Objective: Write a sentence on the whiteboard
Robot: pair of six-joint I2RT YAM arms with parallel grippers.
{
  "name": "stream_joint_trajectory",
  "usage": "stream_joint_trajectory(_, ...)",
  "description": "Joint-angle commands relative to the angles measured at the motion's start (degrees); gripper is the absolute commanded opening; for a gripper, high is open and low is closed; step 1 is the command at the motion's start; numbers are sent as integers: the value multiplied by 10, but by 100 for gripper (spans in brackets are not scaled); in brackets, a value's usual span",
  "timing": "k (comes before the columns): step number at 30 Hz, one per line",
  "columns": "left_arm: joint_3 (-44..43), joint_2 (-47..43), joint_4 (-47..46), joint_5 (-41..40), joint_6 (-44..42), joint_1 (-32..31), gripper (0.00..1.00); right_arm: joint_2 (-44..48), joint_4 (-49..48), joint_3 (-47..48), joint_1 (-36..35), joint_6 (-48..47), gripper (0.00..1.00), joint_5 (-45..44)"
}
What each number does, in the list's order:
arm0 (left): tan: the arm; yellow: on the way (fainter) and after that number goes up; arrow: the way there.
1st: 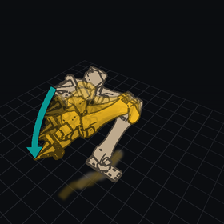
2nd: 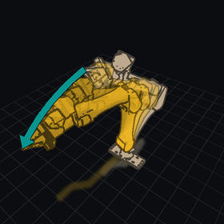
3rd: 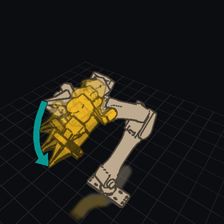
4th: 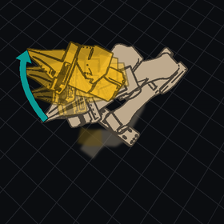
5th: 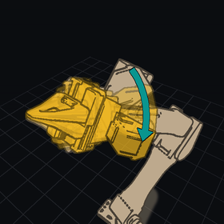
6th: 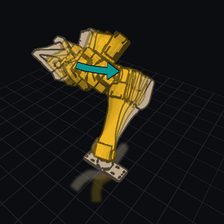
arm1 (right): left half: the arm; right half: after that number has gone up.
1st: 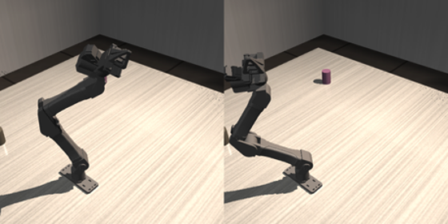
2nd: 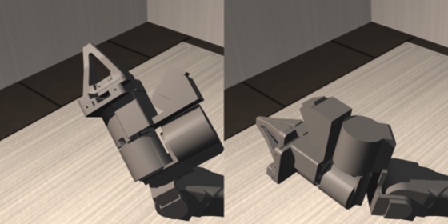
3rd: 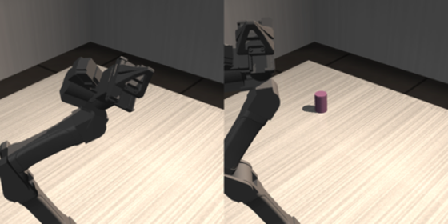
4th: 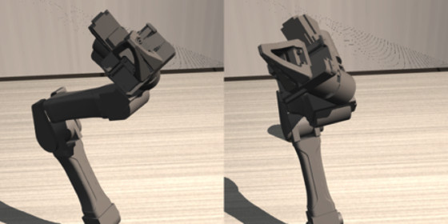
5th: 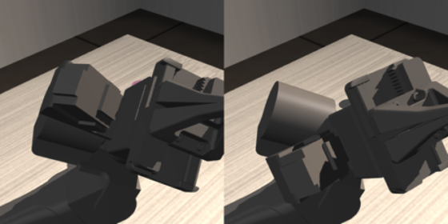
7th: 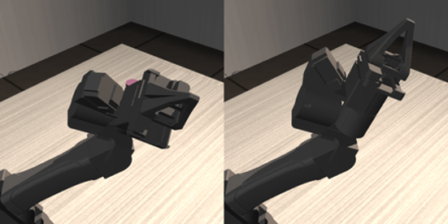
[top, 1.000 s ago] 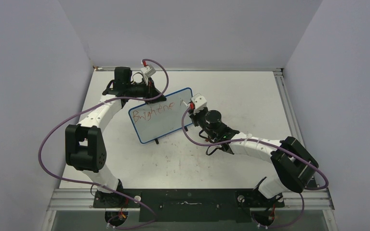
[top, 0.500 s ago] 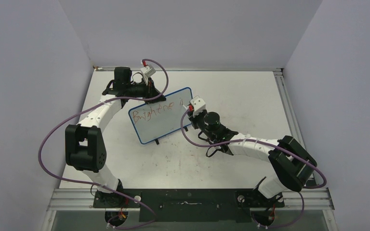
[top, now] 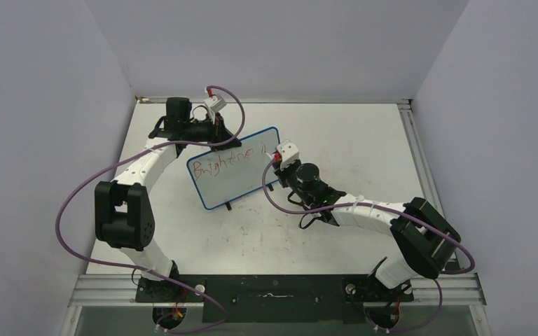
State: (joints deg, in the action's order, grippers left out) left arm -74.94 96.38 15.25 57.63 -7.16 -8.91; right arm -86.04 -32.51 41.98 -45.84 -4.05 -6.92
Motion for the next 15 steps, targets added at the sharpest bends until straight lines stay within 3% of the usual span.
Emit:
stream_joint_trajectory(1,27,7,97,0,-7,-11,0,17,-44,23,-1,-9,5,-18)
stream_joint_trajectory(15,27,7,98,2,-8,-11,0,11,-62,37,1,-19,5,-33)
